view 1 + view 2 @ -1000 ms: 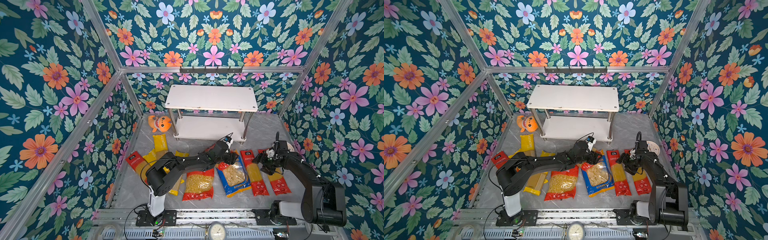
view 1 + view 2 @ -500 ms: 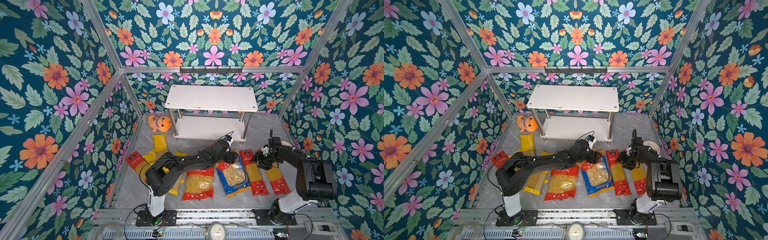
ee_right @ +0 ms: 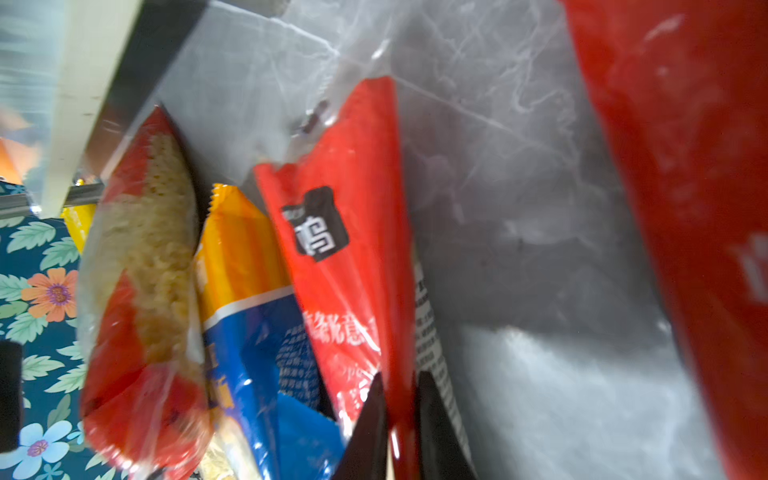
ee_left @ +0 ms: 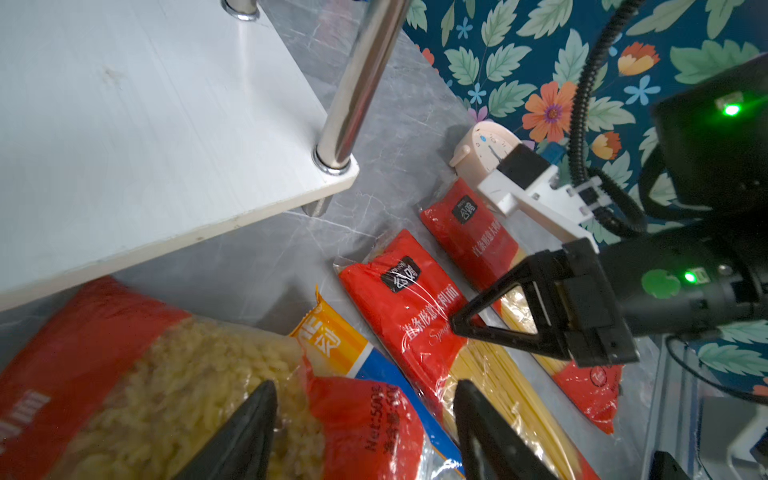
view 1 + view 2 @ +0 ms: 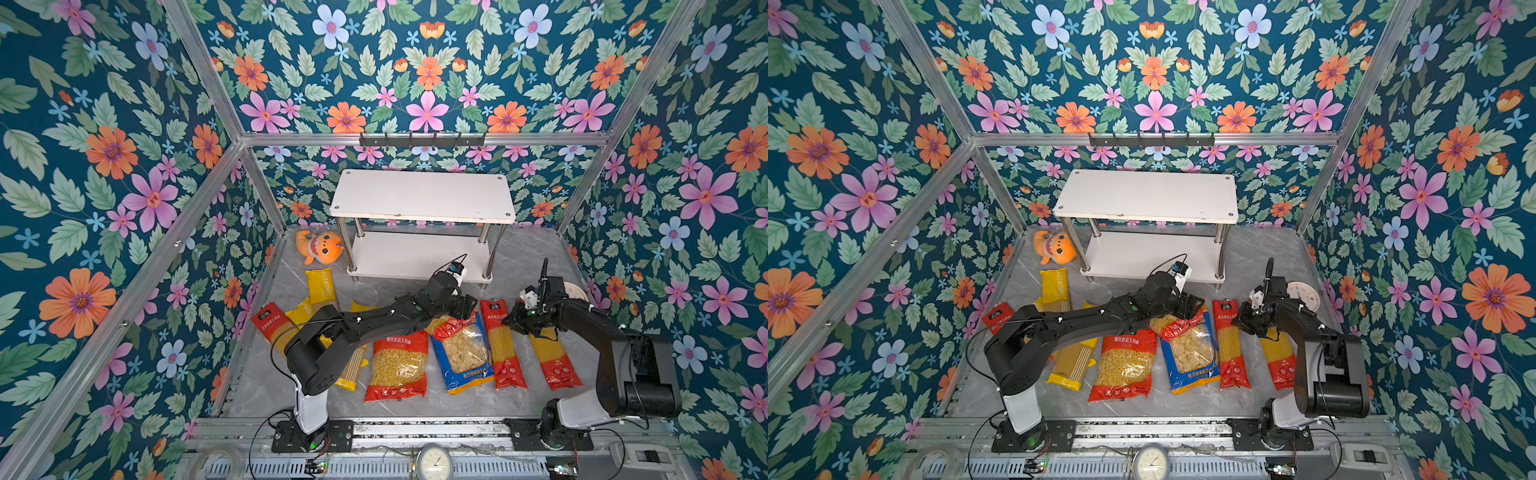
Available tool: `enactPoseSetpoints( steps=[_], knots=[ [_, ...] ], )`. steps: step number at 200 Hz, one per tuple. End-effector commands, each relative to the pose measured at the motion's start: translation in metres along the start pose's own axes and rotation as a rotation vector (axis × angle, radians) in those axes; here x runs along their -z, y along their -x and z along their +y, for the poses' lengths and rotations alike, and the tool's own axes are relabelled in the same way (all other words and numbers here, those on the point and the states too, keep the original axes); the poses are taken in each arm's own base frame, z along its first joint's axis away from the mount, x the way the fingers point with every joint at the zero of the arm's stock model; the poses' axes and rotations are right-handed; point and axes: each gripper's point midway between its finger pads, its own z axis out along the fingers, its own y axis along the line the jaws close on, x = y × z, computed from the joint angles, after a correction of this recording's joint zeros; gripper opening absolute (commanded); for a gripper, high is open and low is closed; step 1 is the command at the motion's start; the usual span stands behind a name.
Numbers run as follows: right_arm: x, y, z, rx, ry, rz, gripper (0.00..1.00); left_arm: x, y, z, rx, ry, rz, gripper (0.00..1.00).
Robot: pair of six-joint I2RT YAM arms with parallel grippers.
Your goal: Place and organize the pasta boxes and bags onto the shelf
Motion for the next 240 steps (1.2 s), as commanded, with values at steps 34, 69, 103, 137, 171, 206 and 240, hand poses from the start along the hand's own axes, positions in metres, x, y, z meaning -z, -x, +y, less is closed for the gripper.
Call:
enactPoseSetpoints(
  steps=[34, 69, 103, 137, 171, 206, 240],
  knots=[
    [0.028, 0.012, 0.035, -0.022, 0.147, -0.145, 0.0, 0.018, 0.021, -0.006, -0.058, -0.005, -0.032, 0.69],
    [0.055, 0.015, 0.06, 0.042, 0.249, -0.242, 0.0, 0.027, 0.027, -0.017, -0.067, -0.05, -0.042, 0.69],
    [0.092, 0.018, 0.085, 0.149, 0.323, -0.378, 0.0, 0.038, 0.038, -0.026, -0.073, -0.081, -0.073, 0.69],
    [0.138, 0.015, 0.122, 0.279, 0.449, -0.53, 0.0, 0.067, 0.057, -0.041, -0.134, -0.16, -0.144, 0.7],
    [0.176, 0.0, 0.169, 0.421, 0.585, -0.594, 0.0, 0.095, 0.07, -0.039, 0.002, -0.344, -0.206, 0.71],
    [0.205, -0.018, 0.209, 0.527, 0.714, -0.603, 0.0, 0.113, 0.073, -0.052, 0.07, -0.502, -0.23, 0.79],
    [0.212, -0.036, 0.244, 0.61, 0.77, -0.558, 0.0, 0.132, 0.074, -0.068, 0.077, -0.619, -0.285, 0.86]
  ],
)
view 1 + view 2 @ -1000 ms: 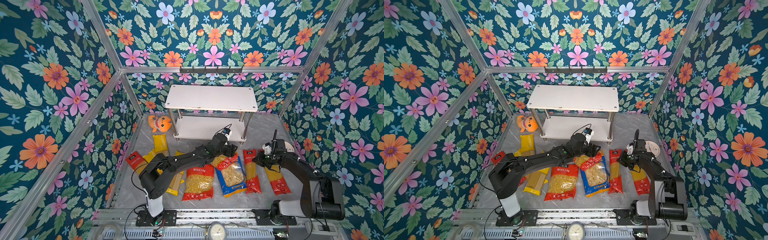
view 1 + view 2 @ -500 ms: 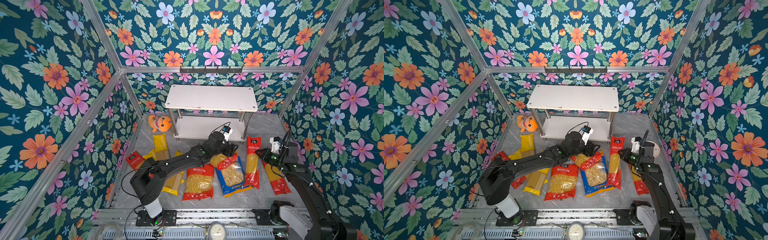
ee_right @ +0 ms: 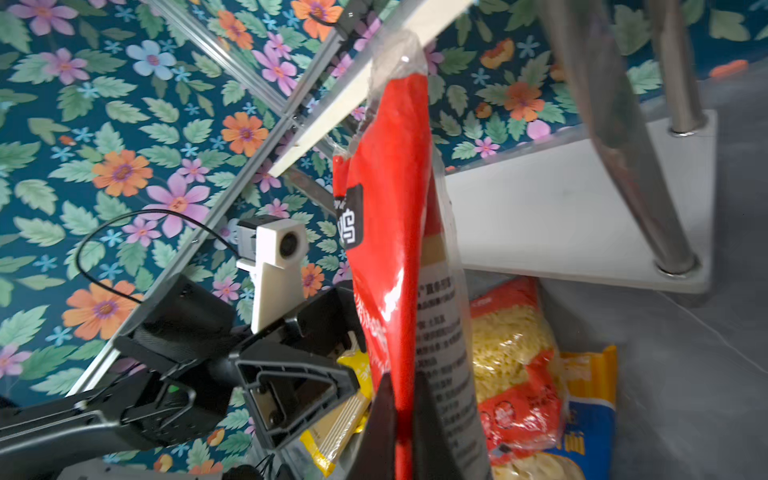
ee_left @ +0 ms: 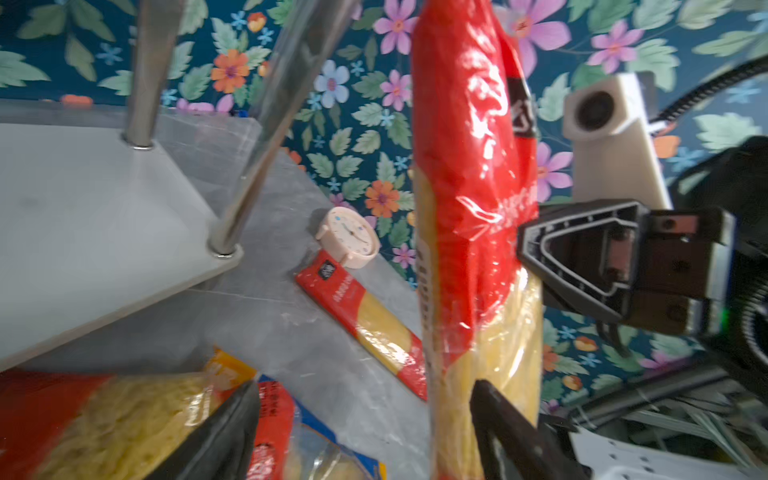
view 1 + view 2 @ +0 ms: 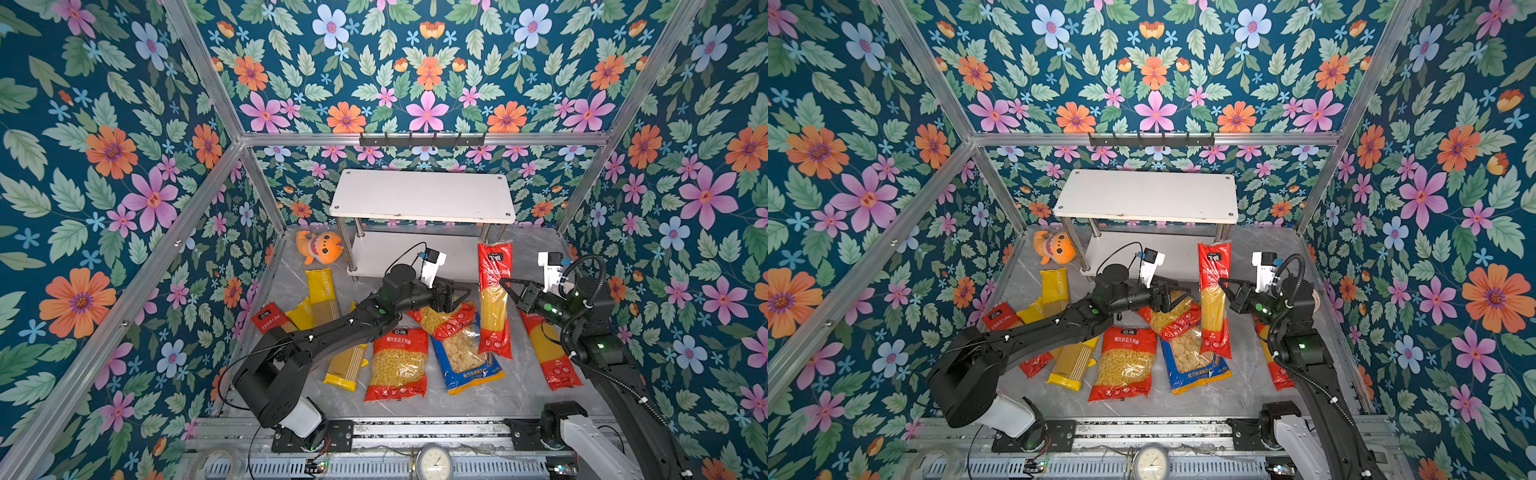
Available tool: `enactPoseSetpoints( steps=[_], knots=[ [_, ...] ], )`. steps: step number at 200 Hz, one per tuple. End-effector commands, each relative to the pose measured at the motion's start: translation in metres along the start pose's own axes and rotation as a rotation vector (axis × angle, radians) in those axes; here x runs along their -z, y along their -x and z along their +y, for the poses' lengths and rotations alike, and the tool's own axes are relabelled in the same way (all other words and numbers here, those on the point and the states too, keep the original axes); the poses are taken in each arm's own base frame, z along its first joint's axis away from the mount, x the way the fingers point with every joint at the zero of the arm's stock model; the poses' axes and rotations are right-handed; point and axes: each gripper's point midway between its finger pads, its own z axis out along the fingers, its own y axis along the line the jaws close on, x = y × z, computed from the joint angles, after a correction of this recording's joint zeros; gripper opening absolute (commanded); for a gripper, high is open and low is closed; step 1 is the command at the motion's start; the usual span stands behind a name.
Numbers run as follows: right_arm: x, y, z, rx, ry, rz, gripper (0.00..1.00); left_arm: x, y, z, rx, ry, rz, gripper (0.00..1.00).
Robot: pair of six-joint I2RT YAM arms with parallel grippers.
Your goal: Place and organize the pasta boxes and bags onto the shelf
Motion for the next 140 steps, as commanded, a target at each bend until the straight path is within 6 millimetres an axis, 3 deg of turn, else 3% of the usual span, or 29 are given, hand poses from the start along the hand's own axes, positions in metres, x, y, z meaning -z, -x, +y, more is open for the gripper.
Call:
enactPoseSetpoints(
  steps=[1, 28, 67, 123, 140],
  knots=[
    [-0.005, 0.021, 0.043, 0.097, 0.131, -0.051, 0.0, 0.008, 0.02, -0.034, -0.016, -0.155, -0.08, 0.86],
    [-0.022, 0.027, 0.067, 0.096, 0.208, -0.053, 0.0, 0.014, 0.025, -0.044, -0.026, -0.207, -0.108, 0.84],
    [-0.05, 0.028, 0.097, 0.121, 0.286, -0.006, 0.0, 0.026, 0.038, -0.052, 0.005, -0.285, -0.162, 0.74],
    [-0.075, 0.046, 0.103, 0.01, 0.363, -0.037, 0.0, 0.051, 0.063, -0.053, 0.0, -0.296, -0.219, 0.35],
    [-0.08, 0.049, 0.104, -0.005, 0.376, -0.031, 0.09, 0.055, 0.067, -0.051, -0.014, -0.278, -0.213, 0.27]
  ],
)
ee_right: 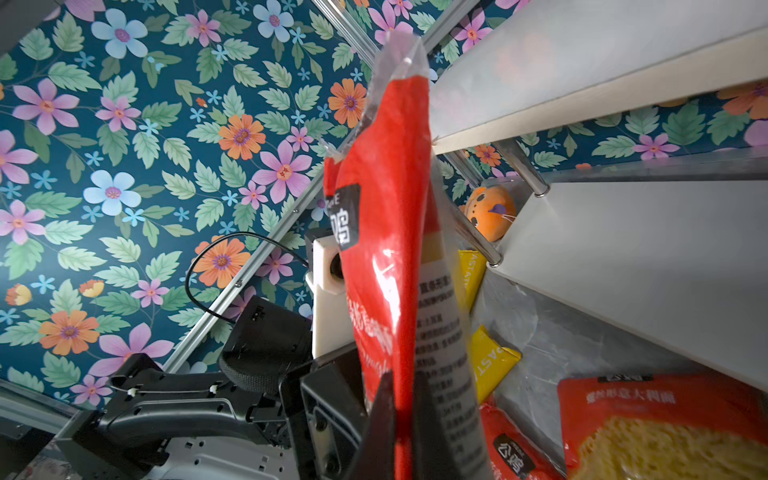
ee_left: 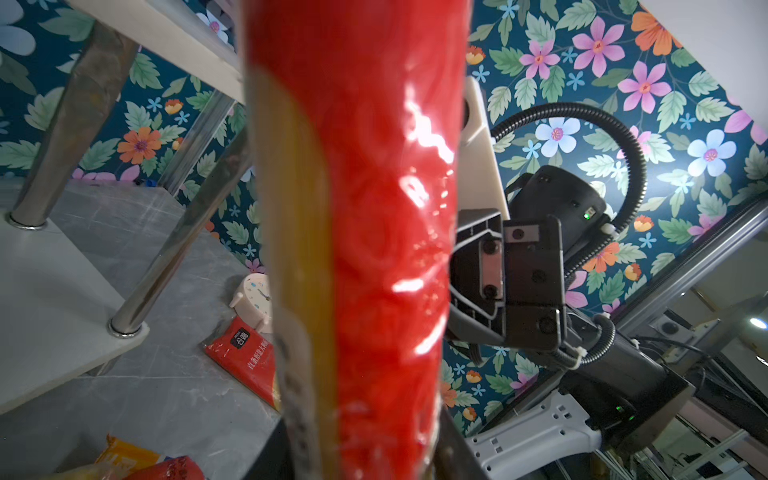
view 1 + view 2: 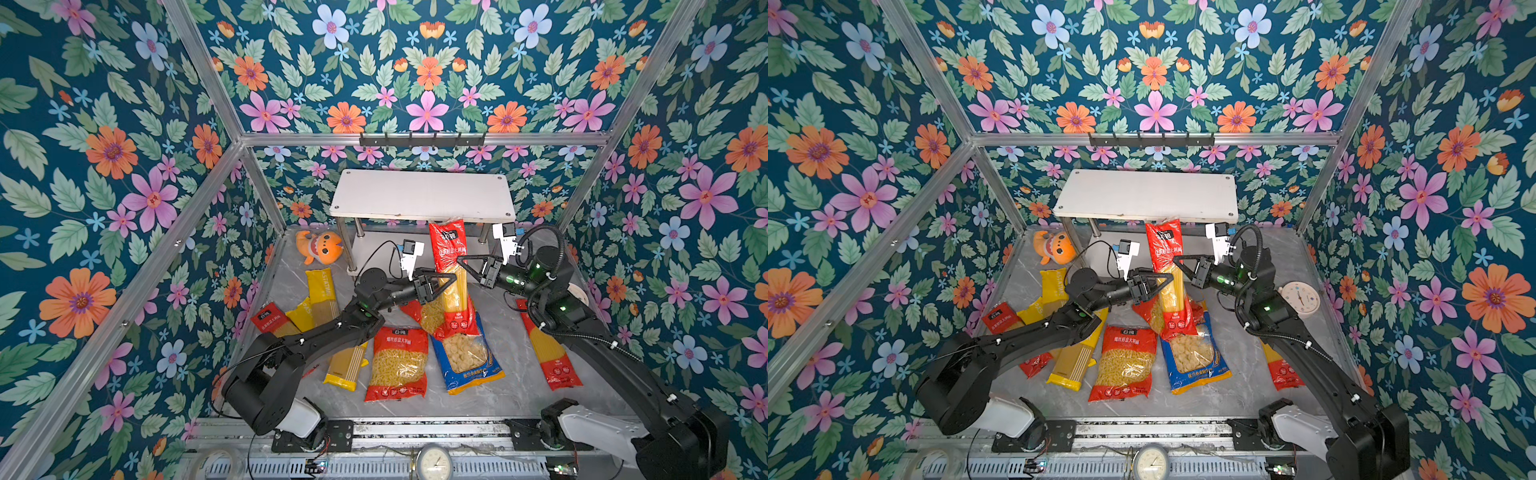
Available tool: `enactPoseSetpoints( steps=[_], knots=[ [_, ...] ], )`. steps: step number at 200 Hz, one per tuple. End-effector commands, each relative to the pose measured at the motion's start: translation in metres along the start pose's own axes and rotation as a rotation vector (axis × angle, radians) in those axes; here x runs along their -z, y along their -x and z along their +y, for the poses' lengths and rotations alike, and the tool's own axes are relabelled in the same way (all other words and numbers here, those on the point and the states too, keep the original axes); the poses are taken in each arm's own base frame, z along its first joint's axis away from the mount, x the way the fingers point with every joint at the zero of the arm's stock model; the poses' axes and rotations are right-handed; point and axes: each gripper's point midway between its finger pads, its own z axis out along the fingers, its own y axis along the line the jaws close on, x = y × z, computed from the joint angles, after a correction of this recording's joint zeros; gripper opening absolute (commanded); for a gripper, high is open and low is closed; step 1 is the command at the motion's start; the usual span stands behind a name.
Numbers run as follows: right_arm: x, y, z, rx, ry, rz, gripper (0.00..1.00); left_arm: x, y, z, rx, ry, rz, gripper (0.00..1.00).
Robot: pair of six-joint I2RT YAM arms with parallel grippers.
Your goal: Place and organize the pasta boxes and bags onto the shelf
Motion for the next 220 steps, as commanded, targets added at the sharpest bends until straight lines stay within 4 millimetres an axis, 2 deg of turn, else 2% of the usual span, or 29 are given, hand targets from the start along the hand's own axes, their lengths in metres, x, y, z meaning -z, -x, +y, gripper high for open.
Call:
enactPoseSetpoints(
  steps=[1, 22, 64, 89, 112, 132, 147, 162, 190, 220],
  knots=[
    [-0.003, 0.032, 0.029, 0.015, 0.112, -0.099, 0.1, 0.003, 0.013, -0.02, -0.068, -0.06, -0.007, 0.27],
    [-0.007, 0.033, 0.029, 0.012, 0.113, -0.079, 0.26, 0.01, 0.024, -0.017, -0.068, -0.038, -0.019, 0.21],
    [-0.01, 0.018, 0.019, 0.017, 0.082, 0.004, 0.54, 0.03, 0.054, -0.006, -0.058, 0.025, -0.054, 0.14],
    [-0.01, -0.002, 0.003, 0.025, 0.028, 0.089, 0.69, 0.043, 0.08, -0.007, -0.062, 0.05, -0.062, 0.13],
    [-0.017, -0.036, -0.01, 0.024, -0.02, 0.222, 0.8, 0.051, 0.108, -0.009, -0.061, 0.074, -0.052, 0.15],
    [-0.027, -0.054, -0.009, 0.026, -0.013, 0.273, 0.82, 0.054, 0.129, -0.008, -0.023, 0.077, -0.04, 0.16],
    [-0.034, -0.059, -0.005, 0.017, 0.011, 0.284, 0.81, 0.056, 0.141, -0.009, 0.014, 0.051, -0.048, 0.17],
    [-0.041, -0.06, 0.005, -0.003, 0.066, 0.287, 0.76, 0.058, 0.148, -0.01, 0.048, 0.023, -0.049, 0.18],
    [-0.05, -0.059, 0.018, -0.016, 0.138, 0.294, 0.6, 0.06, 0.156, -0.012, 0.084, -0.027, -0.06, 0.18],
    [-0.059, -0.058, 0.025, -0.032, 0.185, 0.287, 0.51, 0.062, 0.157, -0.007, 0.104, -0.023, -0.061, 0.19]
  ],
)
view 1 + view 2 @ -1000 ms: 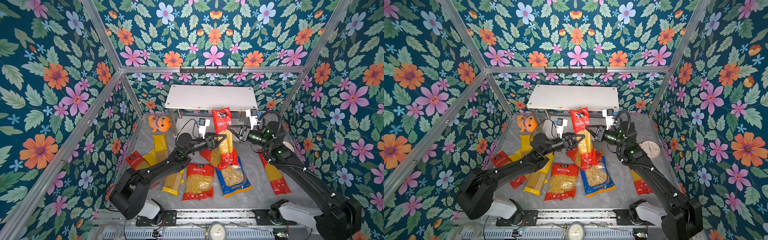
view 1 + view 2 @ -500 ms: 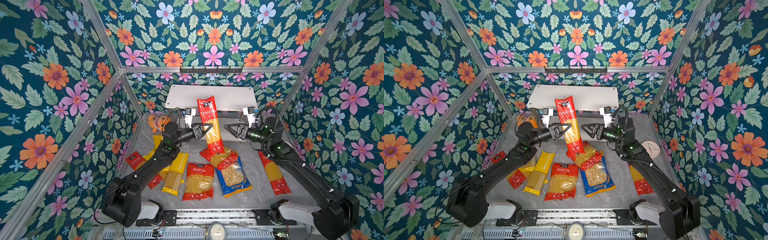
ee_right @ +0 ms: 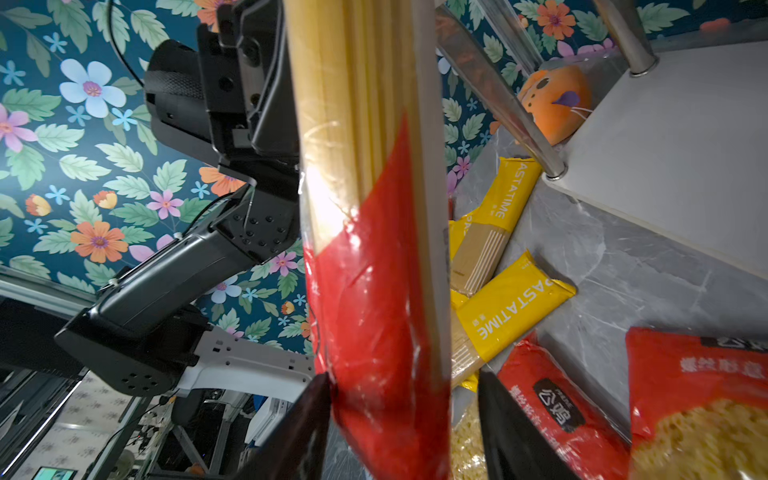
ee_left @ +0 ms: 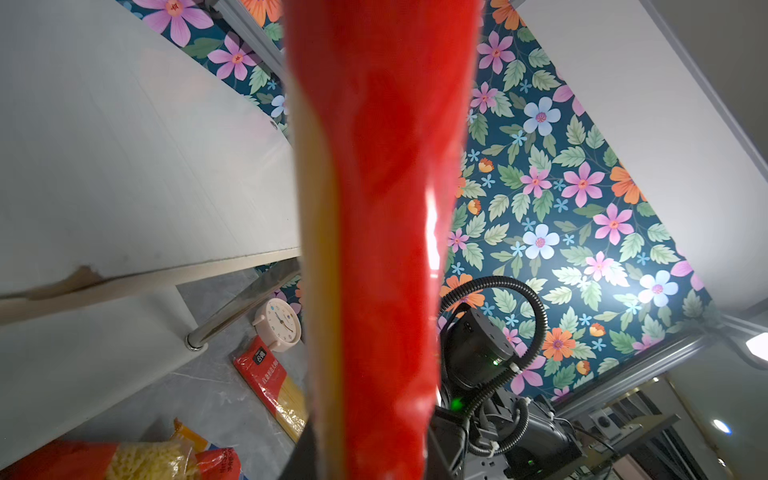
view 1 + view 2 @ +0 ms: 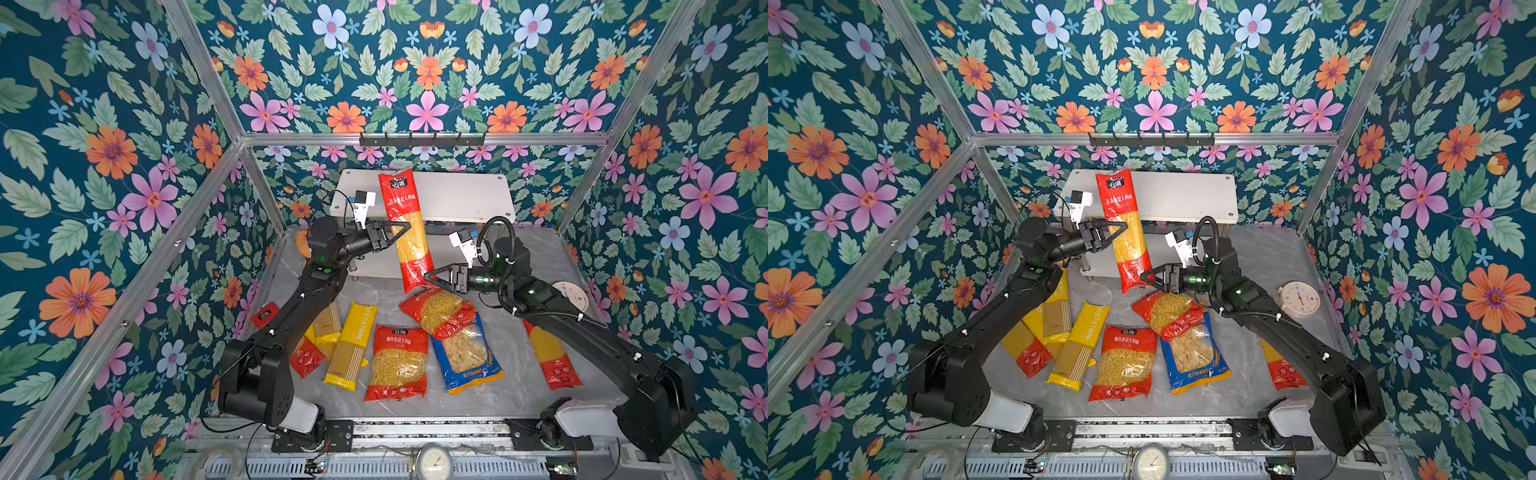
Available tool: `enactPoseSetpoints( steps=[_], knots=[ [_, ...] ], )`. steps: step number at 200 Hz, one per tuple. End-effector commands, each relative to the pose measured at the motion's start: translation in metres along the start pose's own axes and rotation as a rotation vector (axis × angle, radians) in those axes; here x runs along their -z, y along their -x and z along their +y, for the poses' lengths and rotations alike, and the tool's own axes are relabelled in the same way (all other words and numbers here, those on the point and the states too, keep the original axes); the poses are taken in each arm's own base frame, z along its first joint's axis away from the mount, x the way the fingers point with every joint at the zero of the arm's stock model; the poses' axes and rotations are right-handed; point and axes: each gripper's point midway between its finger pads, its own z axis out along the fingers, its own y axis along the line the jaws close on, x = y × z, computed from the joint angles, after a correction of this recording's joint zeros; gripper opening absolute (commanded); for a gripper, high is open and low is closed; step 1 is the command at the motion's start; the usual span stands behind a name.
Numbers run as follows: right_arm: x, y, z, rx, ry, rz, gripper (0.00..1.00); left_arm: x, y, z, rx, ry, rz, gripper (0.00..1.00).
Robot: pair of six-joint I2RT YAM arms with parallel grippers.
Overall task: Place and organize the pasta boxes and bags onto the shelf
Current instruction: 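Carry the spaghetti bag with the left gripper onto the upper shelf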
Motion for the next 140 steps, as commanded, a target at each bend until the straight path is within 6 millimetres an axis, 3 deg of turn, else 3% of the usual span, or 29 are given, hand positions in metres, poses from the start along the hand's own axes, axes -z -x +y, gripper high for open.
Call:
enactPoseSetpoints(
  steps=[1, 72, 95, 125, 140],
  knots=[
    [-0.005, 0.012, 0.018, 0.023, 0.084, -0.028, 0.51, 0.002, 0.01, -0.033, -0.085, -0.1, -0.022, 0.19],
    [-0.015, 0.052, 0.039, -0.017, 0.204, -0.15, 0.06, 0.017, 0.032, -0.01, -0.019, -0.032, -0.083, 0.32],
    [-0.018, 0.071, 0.042, -0.025, 0.217, -0.207, 0.0, 0.029, 0.043, -0.004, 0.009, -0.016, -0.126, 0.45],
    [-0.027, 0.11, 0.041, -0.094, 0.223, -0.317, 0.0, 0.049, 0.054, 0.005, 0.043, 0.026, -0.186, 0.65],
    [-0.034, 0.128, 0.041, -0.135, 0.218, -0.368, 0.0, 0.066, 0.058, 0.013, 0.055, 0.081, -0.221, 0.7]
  ],
)
